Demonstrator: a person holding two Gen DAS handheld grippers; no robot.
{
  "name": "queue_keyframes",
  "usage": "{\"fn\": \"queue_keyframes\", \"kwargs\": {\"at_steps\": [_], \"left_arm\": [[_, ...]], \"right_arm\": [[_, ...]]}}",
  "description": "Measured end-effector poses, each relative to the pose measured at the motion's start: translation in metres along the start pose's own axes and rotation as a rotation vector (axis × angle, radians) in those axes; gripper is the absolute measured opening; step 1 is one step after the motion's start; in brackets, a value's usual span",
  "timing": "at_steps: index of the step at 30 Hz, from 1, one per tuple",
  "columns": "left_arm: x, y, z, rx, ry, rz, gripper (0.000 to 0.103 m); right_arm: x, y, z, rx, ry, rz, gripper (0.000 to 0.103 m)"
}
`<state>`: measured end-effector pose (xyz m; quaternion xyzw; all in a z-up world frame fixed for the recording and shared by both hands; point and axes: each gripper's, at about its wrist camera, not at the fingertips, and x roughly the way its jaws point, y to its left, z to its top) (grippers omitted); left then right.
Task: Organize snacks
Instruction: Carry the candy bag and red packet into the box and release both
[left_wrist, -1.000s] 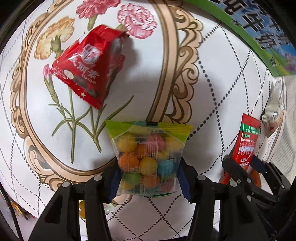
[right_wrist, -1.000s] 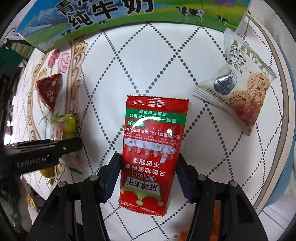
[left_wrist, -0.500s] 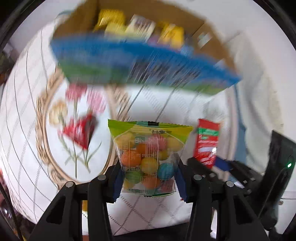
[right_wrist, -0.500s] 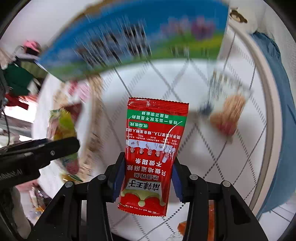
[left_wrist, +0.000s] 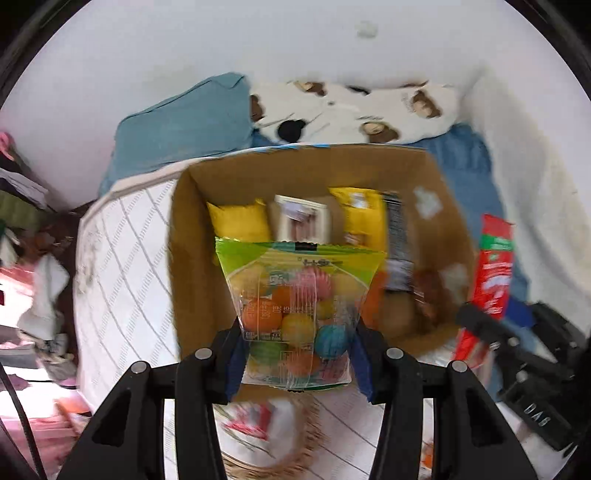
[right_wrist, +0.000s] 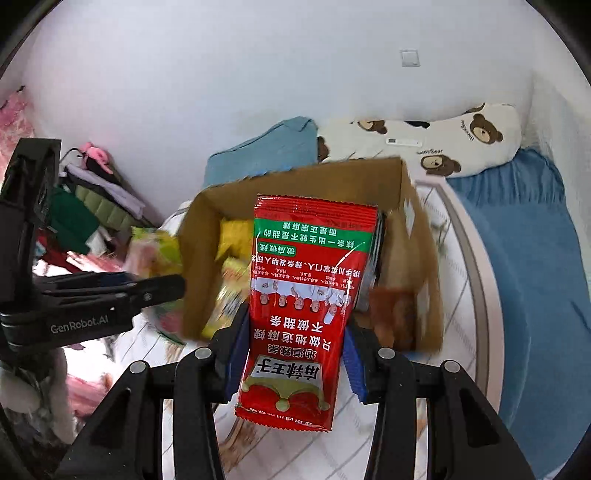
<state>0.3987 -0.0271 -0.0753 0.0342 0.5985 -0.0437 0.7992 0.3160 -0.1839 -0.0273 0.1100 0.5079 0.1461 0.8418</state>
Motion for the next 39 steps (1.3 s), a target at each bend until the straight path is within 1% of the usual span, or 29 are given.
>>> {"fn": "queue_keyframes", "kwargs": {"at_steps": [2, 3, 4, 5, 6, 8, 10, 12, 13, 14, 15, 16, 17, 18, 20, 22, 28, 31, 35, 39], "left_arm": [[0.019, 0.01, 0.016, 0.008, 0.042, 0.048, 0.046], [0.03, 0.015, 0.024, 0.005, 0.061, 0.067, 0.046], [0.034, 0.02, 0.021, 0.008, 0.071, 0.079, 0.046], [0.043, 0.024, 0.027, 0.008, 0.087, 0.099, 0.046], [0.042, 0.03, 0.025, 0.008, 0.093, 0.106, 0.046], [0.053, 0.039, 0.029, 0.006, 0.124, 0.122, 0.046], [0.065, 0.044, 0.031, -0.006, 0.15, 0.124, 0.047], [0.073, 0.049, 0.033, -0.021, 0.156, 0.124, 0.048], [0.077, 0.052, 0.035, -0.024, 0.17, 0.129, 0.05], [0.08, 0.054, 0.036, -0.031, 0.18, 0.13, 0.051], [0.083, 0.057, 0.037, -0.039, 0.183, 0.122, 0.055], [0.085, 0.058, 0.038, -0.04, 0.184, 0.112, 0.075], [0.088, 0.058, 0.038, -0.043, 0.185, 0.105, 0.094], [0.088, 0.059, 0.038, -0.049, 0.183, 0.103, 0.095], [0.09, 0.06, 0.038, -0.059, 0.178, 0.1, 0.095], [0.09, 0.061, 0.035, -0.075, 0.18, 0.096, 0.095], [0.084, 0.063, 0.017, -0.124, 0.153, 0.049, 0.095], [0.076, 0.059, 0.005, -0.142, 0.12, 0.025, 0.095], [0.062, 0.052, -0.012, -0.146, 0.073, 0.005, 0.095], [0.047, 0.046, -0.027, -0.152, 0.018, -0.008, 0.095]], "right_arm": [[0.028, -0.004, 0.02, 0.012, 0.029, -0.023, 0.048], [0.035, -0.008, 0.024, 0.016, 0.041, -0.032, 0.048], [0.045, -0.012, 0.03, 0.02, 0.056, -0.047, 0.048], [0.058, -0.015, 0.033, 0.027, 0.071, -0.057, 0.048], [0.07, -0.019, 0.036, 0.037, 0.091, -0.065, 0.048], [0.089, -0.029, 0.045, 0.045, 0.119, -0.082, 0.048], [0.101, -0.035, 0.044, 0.048, 0.14, -0.091, 0.048], [0.115, -0.039, 0.044, 0.053, 0.17, -0.093, 0.048], [0.12, -0.04, 0.041, 0.056, 0.192, -0.086, 0.049], [0.128, -0.044, 0.039, 0.063, 0.226, -0.083, 0.058], [0.139, -0.046, 0.036, 0.071, 0.281, -0.086, 0.065], [0.147, -0.046, 0.034, 0.07, 0.315, -0.095, 0.077], [0.148, -0.043, 0.029, 0.061, 0.328, -0.096, 0.081], [0.151, -0.042, 0.028, 0.045, 0.33, -0.102, 0.082], [0.154, -0.037, 0.026, 0.041, 0.343, -0.107, 0.094], [0.156, -0.032, 0.027, 0.042, 0.346, -0.1, 0.099], [0.149, -0.022, 0.038, 0.031, 0.306, -0.126, 0.099], [0.144, -0.021, 0.042, 0.014, 0.278, -0.172, 0.099], [0.134, -0.018, 0.041, 0.003, 0.254, -0.202, 0.099], [0.115, -0.016, 0.036, -0.011, 0.215, -0.219, 0.099]]}}
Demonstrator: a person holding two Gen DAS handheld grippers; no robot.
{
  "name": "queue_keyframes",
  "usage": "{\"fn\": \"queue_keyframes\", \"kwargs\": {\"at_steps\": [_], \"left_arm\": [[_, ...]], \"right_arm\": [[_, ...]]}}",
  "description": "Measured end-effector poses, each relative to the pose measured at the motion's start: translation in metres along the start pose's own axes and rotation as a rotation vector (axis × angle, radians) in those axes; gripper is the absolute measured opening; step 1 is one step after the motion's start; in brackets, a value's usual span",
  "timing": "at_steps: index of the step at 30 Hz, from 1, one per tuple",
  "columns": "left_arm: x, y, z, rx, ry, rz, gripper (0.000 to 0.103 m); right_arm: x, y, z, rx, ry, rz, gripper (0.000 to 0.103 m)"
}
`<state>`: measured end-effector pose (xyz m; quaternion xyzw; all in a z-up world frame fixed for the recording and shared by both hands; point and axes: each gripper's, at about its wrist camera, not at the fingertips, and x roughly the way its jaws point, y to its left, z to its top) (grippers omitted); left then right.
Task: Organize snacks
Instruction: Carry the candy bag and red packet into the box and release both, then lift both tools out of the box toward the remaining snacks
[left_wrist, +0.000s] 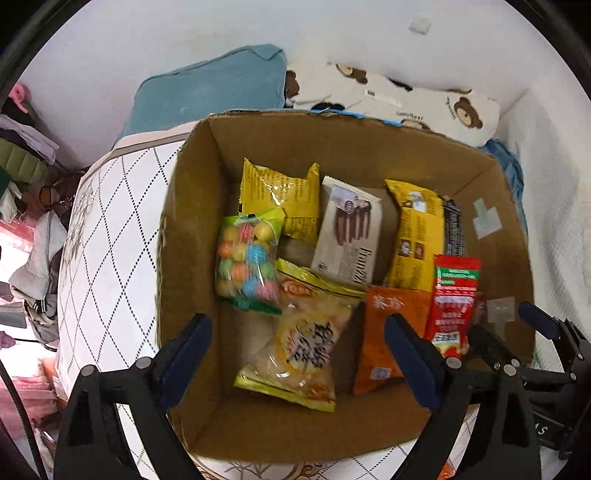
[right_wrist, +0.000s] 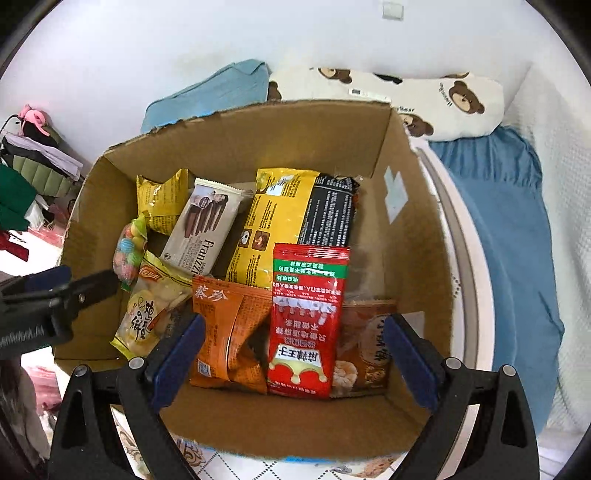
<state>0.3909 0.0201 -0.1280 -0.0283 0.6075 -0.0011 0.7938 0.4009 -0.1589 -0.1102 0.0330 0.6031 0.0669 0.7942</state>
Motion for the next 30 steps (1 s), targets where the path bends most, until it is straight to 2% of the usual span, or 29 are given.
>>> {"fn": "queue_keyframes", "kwargs": {"at_steps": [11, 26, 30], "left_arm": [[-0.046, -0.003, -0.045, -0.029, -0.171, -0.012, 0.095], [-0.122, -0.02, -0.11, 0.012, -0.367, -0.012, 0.095], [-0.136, -0.023, -0.126, 0.019, -0.398, -0.012, 0.095]], "right_arm": [[-0.047, -0.008, -0.033, -0.008, -0.106, -0.01, 0.099], [-0.146, 0.005, -0.094, -0.062, -0.345, -0.033, 0.099], [-0.169, 0.005, -0.108, -0.059, -0.399, -0.031, 0.099]]}}
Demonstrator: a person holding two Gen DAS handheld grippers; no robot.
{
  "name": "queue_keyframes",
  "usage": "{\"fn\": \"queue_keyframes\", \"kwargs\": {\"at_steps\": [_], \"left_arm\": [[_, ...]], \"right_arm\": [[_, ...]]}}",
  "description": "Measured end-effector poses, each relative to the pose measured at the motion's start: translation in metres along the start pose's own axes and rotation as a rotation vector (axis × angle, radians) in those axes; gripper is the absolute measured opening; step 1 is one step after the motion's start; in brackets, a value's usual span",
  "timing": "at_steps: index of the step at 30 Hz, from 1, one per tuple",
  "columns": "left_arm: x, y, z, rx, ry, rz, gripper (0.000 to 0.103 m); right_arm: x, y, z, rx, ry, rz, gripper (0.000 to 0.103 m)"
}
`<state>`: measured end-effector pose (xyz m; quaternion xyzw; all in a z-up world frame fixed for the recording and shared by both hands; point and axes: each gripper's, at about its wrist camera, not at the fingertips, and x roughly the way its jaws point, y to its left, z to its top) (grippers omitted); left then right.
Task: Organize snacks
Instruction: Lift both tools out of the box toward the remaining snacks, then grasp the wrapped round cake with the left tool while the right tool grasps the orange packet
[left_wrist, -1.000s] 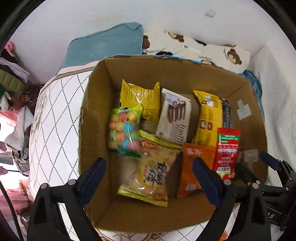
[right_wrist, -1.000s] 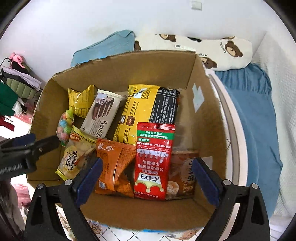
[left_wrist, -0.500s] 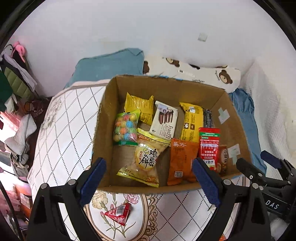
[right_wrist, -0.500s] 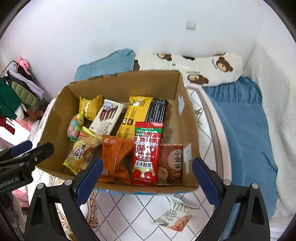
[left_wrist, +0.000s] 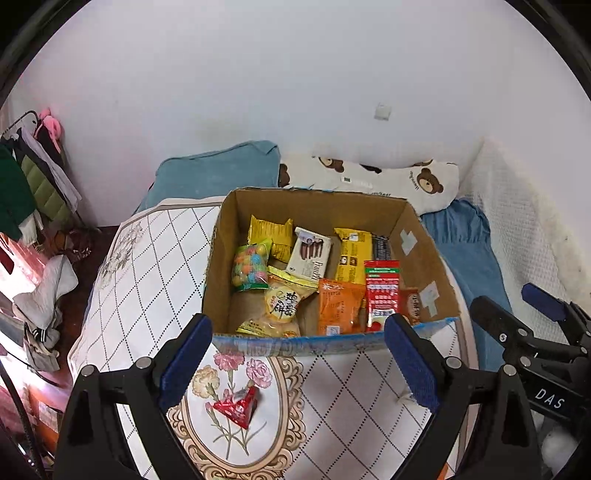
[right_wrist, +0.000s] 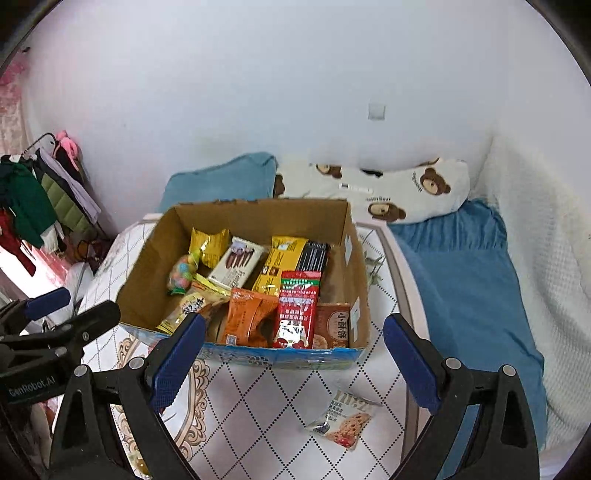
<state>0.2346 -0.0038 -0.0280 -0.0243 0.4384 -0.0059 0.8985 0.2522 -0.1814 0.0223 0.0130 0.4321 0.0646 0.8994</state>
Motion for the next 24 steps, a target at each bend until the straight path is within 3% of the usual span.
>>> {"fn": "queue_keyframes", "kwargs": {"at_steps": [6, 12, 18, 22, 24], "left_arm": [[-0.017, -0.003, -0.014, -0.005, -0.019, -0.002, 0.095], [-0.006, 0.002, -0.046, -0.008, 0.065, 0.011, 0.095], [0.027, 0.017, -0.098, -0.015, 0.238, 0.029, 0.095], [0.046, 0.027, -0.133, -0.02, 0.345, 0.053, 0.095], [0.054, 0.034, -0.146, -0.044, 0.391, 0.056, 0.095]], "right_arm": [[-0.024, -0.005, -0.014, 0.054, -0.004, 0.051, 0.099], [-0.028, -0.025, -0.045, 0.152, 0.063, 0.081, 0.099], [-0.01, -0.071, -0.121, 0.297, 0.285, 0.06, 0.099], [0.005, -0.088, -0.179, 0.325, 0.446, 0.017, 0.099], [0.02, -0.103, -0.217, 0.435, 0.562, 0.035, 0.099]]}}
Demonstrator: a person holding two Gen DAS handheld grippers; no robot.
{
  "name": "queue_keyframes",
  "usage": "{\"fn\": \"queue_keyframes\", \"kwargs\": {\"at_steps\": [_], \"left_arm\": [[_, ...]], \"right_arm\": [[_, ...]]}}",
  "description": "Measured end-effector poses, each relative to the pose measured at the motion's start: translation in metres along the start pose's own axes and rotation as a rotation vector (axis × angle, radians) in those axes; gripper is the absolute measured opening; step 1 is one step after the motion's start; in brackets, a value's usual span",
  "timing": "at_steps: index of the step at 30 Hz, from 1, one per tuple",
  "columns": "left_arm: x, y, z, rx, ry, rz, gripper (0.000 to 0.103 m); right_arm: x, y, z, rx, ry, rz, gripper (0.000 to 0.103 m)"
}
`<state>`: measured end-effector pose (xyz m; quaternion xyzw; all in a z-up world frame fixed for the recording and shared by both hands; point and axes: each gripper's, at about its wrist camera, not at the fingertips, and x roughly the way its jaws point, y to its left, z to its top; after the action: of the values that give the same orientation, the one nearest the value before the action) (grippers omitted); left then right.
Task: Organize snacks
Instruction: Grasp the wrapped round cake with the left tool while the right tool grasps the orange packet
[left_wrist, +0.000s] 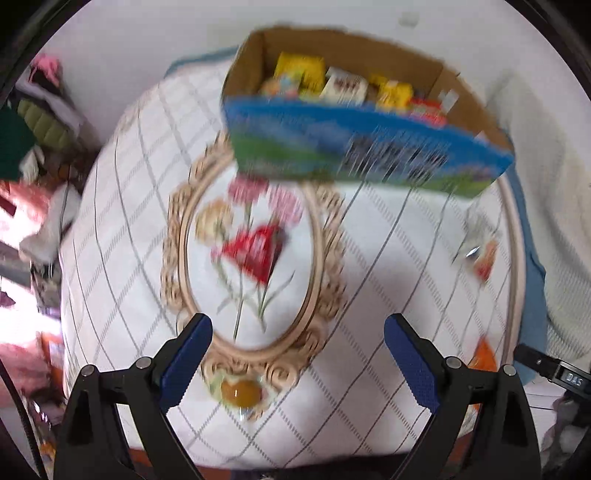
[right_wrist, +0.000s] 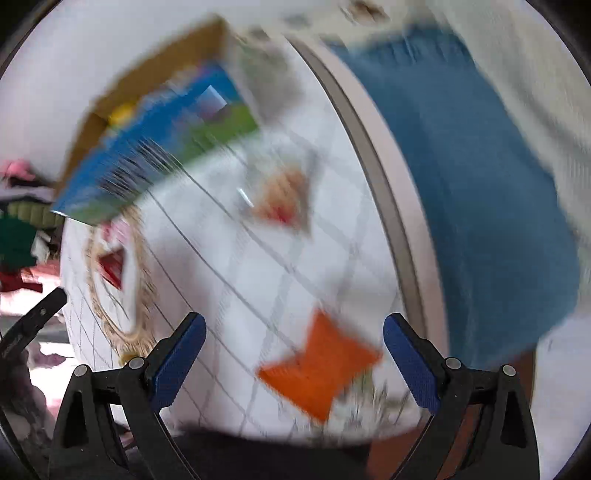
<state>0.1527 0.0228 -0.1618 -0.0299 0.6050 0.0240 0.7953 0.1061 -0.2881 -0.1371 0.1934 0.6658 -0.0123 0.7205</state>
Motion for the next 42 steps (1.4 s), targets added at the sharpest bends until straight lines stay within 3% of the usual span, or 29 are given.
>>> {"fn": "queue_keyframes", "kwargs": {"at_steps": [4, 6, 8, 10, 14, 16, 20, 22, 24, 27, 28, 29, 32, 35, 39, 42], "left_arm": [[0.017, 0.03, -0.012, -0.097, 0.079, -0.013, 0.095], [0.017, 0.044, -0.015, -0.134, 0.078, -0.002, 0.095], [0.014, 0.063, -0.018, -0.18, 0.078, 0.014, 0.095], [0.014, 0.082, -0.021, -0.222, 0.083, 0.028, 0.095], [0.029, 0.102, -0.031, -0.249, 0.152, 0.033, 0.095], [0.042, 0.106, -0.036, -0.253, 0.199, 0.006, 0.095], [0.054, 0.108, -0.037, -0.284, 0.204, -0.056, 0.095], [0.059, 0.099, -0.03, -0.232, 0.2, -0.039, 0.095], [0.072, 0.093, -0.03, -0.2, 0.246, -0.046, 0.095], [0.091, 0.093, -0.045, -0.241, 0.331, -0.104, 0.095], [0.096, 0.094, -0.053, -0.262, 0.353, -0.144, 0.087], [0.099, 0.096, -0.059, -0.278, 0.367, -0.163, 0.073], [0.111, 0.097, -0.077, -0.299, 0.425, -0.2, 0.052], [0.119, 0.097, -0.083, -0.306, 0.44, -0.203, 0.052], [0.125, 0.094, -0.079, -0.314, 0.404, -0.181, 0.046], [0.123, 0.079, -0.065, -0.262, 0.363, -0.188, 0.042]], "right_arm": [[0.05, -0.029, -0.018, 0.143, 0.136, 0.047, 0.096], [0.072, -0.038, -0.028, 0.196, 0.17, 0.07, 0.081], [0.088, -0.038, -0.032, 0.207, 0.177, 0.068, 0.058], [0.092, -0.028, -0.032, 0.17, 0.155, 0.087, 0.057], [0.094, 0.026, -0.031, -0.057, 0.106, 0.063, 0.055], [0.096, 0.058, -0.032, -0.18, 0.081, 0.047, 0.055], [0.108, 0.108, -0.021, -0.313, 0.056, 0.044, 0.055], [0.113, 0.126, -0.018, -0.352, 0.049, 0.037, 0.055], [0.118, 0.144, -0.008, -0.377, 0.043, 0.032, 0.055], [0.123, 0.156, -0.002, -0.406, 0.037, 0.018, 0.055], [0.124, 0.159, -0.002, -0.414, 0.037, 0.012, 0.055], [0.124, 0.161, 0.0, -0.42, 0.036, 0.007, 0.055], [0.125, 0.162, 0.0, -0.426, 0.033, 0.005, 0.055], [0.131, 0.162, -0.001, -0.412, 0.042, 0.01, 0.055], [0.136, 0.163, -0.001, -0.413, 0.04, 0.002, 0.055], [0.135, 0.16, -0.002, -0.427, 0.037, 0.0, 0.053]]}}
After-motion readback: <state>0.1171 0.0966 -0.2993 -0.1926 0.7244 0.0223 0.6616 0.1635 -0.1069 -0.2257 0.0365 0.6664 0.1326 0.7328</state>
